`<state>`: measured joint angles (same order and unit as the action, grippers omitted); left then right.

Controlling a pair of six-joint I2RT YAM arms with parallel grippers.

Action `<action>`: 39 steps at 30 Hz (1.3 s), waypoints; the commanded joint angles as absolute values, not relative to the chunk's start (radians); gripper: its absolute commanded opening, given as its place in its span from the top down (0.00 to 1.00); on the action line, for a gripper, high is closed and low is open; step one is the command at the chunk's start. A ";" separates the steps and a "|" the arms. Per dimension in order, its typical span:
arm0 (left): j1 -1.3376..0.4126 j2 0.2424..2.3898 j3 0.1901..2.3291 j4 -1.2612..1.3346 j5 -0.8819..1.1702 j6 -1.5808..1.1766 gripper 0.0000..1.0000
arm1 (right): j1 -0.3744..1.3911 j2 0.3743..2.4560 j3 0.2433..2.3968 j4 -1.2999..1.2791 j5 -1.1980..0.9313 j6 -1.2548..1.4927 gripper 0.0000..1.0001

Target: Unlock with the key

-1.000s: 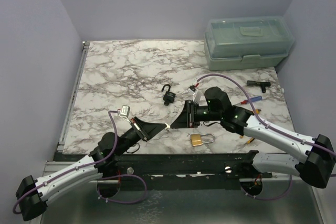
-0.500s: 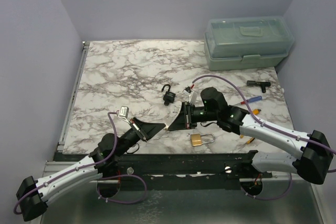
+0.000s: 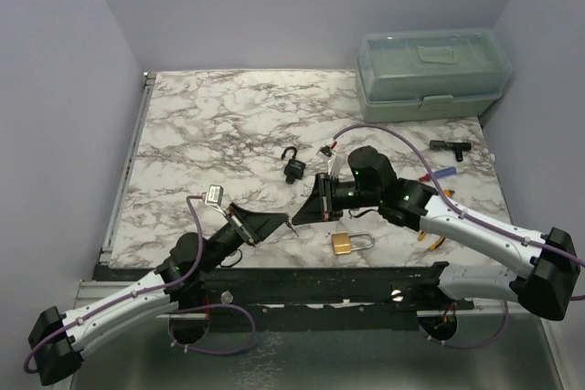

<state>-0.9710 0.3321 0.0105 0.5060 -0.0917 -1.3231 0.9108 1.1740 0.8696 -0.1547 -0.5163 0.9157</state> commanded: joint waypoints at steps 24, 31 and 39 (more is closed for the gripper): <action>-0.976 0.165 0.243 -0.017 -0.078 -0.984 0.34 | 0.919 1.174 1.259 -0.941 -0.489 0.487 1.00; -0.976 0.398 0.294 0.231 0.192 -0.895 0.35 | 0.919 1.197 1.272 -0.913 -0.653 0.371 1.00; -0.975 0.571 0.359 0.402 0.349 -0.849 0.34 | 0.919 1.217 1.274 -0.904 -0.735 0.315 1.00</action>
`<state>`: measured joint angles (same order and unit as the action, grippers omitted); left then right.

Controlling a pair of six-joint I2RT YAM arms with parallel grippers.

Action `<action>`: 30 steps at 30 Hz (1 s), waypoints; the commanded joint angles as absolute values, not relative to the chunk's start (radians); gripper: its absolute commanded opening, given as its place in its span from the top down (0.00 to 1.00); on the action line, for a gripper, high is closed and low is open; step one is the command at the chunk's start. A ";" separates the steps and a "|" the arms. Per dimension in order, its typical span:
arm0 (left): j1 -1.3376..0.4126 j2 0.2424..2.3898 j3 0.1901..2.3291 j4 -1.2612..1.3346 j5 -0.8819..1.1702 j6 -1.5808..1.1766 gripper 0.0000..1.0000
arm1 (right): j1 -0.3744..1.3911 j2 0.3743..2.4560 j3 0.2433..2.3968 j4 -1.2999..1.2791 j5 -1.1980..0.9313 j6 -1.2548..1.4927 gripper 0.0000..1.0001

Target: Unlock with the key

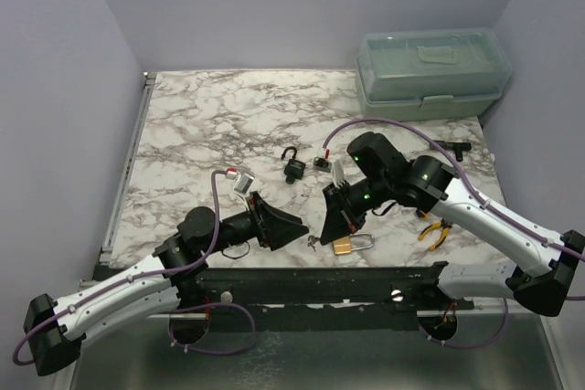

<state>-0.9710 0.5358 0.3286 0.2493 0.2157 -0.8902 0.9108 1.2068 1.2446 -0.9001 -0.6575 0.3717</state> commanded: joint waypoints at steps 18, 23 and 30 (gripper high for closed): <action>-0.976 0.749 0.328 0.700 0.538 -0.963 0.49 | 0.919 1.208 1.292 -0.898 -0.729 0.310 1.00; -0.975 0.738 0.315 0.709 0.542 -0.975 0.55 | 0.919 1.193 1.304 -0.893 -0.715 0.316 1.00; -0.975 0.717 0.290 0.709 0.515 -0.993 0.69 | 0.919 1.187 1.306 -0.897 -0.706 0.317 1.00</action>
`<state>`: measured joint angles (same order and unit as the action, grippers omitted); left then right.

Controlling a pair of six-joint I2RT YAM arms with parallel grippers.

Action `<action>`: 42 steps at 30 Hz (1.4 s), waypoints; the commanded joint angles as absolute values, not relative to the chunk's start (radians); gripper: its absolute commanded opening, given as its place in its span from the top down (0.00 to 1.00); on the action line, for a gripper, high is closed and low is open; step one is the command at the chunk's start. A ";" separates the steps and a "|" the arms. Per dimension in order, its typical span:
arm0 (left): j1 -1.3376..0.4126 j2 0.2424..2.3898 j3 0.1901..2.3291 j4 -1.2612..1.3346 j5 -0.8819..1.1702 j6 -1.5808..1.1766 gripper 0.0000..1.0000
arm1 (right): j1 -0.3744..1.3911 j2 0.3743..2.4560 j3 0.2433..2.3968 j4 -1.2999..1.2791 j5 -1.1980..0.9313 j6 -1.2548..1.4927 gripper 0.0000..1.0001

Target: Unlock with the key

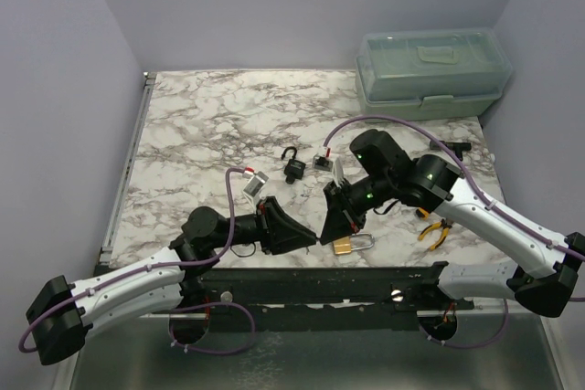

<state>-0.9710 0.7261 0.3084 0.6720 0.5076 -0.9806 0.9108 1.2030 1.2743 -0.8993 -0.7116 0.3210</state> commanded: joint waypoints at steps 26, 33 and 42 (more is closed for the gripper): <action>-0.975 0.699 0.251 0.703 0.466 -1.041 1.00 | 0.919 1.172 1.284 -0.872 -0.700 0.331 1.00; -0.974 0.683 0.250 0.679 0.436 -1.041 1.00 | 0.919 1.168 1.280 -0.866 -0.644 0.348 0.76; -0.975 0.607 0.239 0.553 0.311 -1.020 1.00 | 0.919 1.088 1.230 -0.801 -0.490 0.449 0.27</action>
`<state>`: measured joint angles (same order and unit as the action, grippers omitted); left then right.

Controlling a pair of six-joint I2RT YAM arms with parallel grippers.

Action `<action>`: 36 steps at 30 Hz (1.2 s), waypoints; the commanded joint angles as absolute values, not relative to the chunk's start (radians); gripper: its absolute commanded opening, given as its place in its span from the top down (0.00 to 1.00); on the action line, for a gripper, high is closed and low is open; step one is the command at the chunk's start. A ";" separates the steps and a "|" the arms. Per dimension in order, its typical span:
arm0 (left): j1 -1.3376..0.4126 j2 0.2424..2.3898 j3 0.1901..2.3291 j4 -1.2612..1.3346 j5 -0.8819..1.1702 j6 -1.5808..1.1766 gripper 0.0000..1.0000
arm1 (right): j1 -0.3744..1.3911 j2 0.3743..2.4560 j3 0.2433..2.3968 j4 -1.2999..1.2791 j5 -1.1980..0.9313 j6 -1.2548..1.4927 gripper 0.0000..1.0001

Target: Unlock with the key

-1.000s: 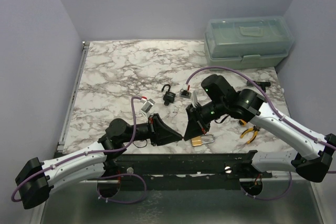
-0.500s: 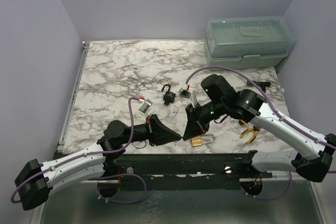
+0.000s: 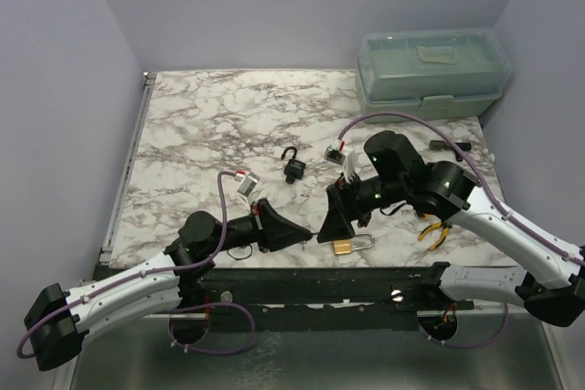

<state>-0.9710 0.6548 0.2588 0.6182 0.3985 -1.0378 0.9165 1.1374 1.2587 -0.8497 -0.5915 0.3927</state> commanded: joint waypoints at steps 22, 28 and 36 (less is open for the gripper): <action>-0.974 0.396 0.559 -0.277 -0.049 -0.806 1.00 | 0.919 1.029 0.920 -1.205 0.196 1.830 0.00; -0.976 0.439 0.725 -0.476 -0.080 -0.653 1.00 | 0.919 1.135 0.841 -1.091 0.080 1.962 0.00; -0.976 0.450 0.764 -0.581 -0.090 -0.578 1.00 | 0.919 1.255 0.843 -1.008 0.100 2.068 0.00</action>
<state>-0.9710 0.4507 0.7517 -0.4847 -0.0715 -0.6479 0.9165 1.2137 0.8459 -1.0618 0.0990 1.9518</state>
